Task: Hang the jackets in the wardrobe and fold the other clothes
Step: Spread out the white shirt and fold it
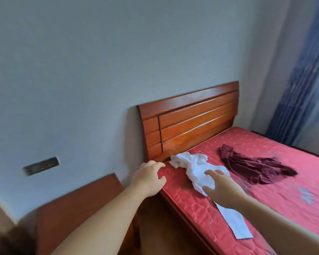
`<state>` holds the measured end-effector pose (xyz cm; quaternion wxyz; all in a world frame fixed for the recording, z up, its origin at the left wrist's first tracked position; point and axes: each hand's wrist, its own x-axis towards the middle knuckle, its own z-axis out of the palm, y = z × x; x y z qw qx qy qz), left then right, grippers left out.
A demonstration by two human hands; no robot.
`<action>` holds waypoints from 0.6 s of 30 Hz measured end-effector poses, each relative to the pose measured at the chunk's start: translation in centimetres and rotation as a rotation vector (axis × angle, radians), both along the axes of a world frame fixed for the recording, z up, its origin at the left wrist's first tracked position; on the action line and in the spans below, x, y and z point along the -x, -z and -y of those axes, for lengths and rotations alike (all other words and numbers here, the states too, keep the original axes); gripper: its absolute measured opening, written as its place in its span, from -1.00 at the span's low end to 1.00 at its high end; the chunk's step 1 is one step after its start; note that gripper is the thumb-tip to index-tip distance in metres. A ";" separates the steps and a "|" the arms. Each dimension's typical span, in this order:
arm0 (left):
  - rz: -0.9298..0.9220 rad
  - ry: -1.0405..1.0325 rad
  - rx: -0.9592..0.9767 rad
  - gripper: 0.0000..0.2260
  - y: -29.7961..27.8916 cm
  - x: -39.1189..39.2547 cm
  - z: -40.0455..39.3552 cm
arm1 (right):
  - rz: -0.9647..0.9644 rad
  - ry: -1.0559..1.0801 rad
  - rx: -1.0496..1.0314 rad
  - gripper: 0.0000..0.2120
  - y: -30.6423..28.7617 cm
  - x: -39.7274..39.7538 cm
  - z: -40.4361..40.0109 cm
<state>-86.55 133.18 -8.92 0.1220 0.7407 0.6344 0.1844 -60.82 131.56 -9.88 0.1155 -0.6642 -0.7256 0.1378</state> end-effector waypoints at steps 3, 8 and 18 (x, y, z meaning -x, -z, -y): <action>-0.024 0.099 0.041 -0.57 0.9 -4.9 -1.3 | 0.006 0.085 0.041 -0.44 1.3 -4.5 1.2; -0.017 0.203 0.097 -0.60 2.9 -8.4 -3.8 | 0.012 0.186 0.096 -0.42 3.0 -7.9 1.0; -0.006 0.246 0.199 -0.59 6.1 -8.9 -11.3 | 0.026 0.237 0.120 -0.56 3.8 -8.6 -4.0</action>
